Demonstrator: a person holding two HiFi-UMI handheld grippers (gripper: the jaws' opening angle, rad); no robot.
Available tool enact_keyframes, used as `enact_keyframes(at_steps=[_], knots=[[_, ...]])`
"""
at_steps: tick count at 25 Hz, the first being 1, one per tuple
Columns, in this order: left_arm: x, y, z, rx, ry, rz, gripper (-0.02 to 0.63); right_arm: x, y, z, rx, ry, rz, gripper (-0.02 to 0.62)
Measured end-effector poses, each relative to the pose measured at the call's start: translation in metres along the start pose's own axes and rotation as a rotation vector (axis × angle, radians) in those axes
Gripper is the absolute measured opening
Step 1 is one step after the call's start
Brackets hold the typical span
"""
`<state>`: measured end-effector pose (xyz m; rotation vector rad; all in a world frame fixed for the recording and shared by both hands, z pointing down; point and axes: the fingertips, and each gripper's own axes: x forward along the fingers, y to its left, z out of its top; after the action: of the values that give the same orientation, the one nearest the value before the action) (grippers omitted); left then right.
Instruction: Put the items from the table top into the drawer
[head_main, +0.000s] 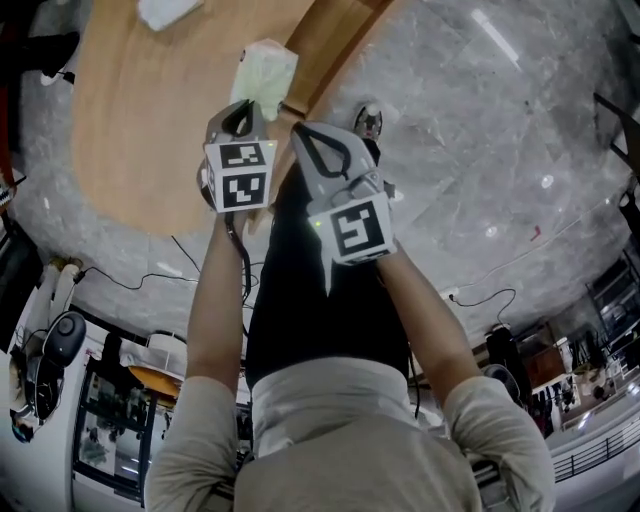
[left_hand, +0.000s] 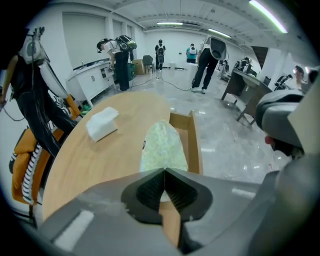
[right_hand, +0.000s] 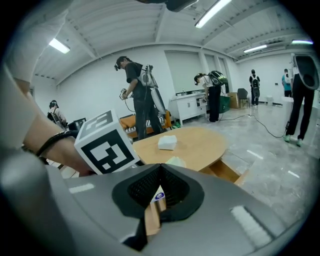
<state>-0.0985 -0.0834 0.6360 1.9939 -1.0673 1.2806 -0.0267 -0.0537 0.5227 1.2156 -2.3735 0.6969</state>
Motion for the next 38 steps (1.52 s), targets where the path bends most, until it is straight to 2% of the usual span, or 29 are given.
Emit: enact_keyframes(at_steps=[7,13,18,26,33,38], knots=[[0.026,-0.044,0.022,0.031,0.022,-0.037,0.021,-0.03,-0.043,-0.015,0.071,0.004,-0.05,0.008],[0.046,-0.06,0.053,0.1,0.016,-0.042,0.021,-0.04,-0.08,-0.016,0.139,-0.012,-0.087,0.008],[0.061,-0.07,0.065,0.103,0.022,-0.042,0.021,-0.039,-0.1,-0.02,0.148,-0.006,-0.096,0.008],[0.09,-0.086,0.093,0.116,0.024,-0.073,0.021,-0.024,-0.144,-0.03,0.163,0.009,-0.129,0.008],[0.121,-0.079,0.111,0.131,0.026,-0.044,0.021,0.006,-0.189,-0.028,0.141,-0.035,-0.161,0.008],[0.139,-0.078,0.124,0.14,0.025,-0.037,0.021,0.021,-0.215,-0.028,0.184,-0.031,-0.159,0.008]])
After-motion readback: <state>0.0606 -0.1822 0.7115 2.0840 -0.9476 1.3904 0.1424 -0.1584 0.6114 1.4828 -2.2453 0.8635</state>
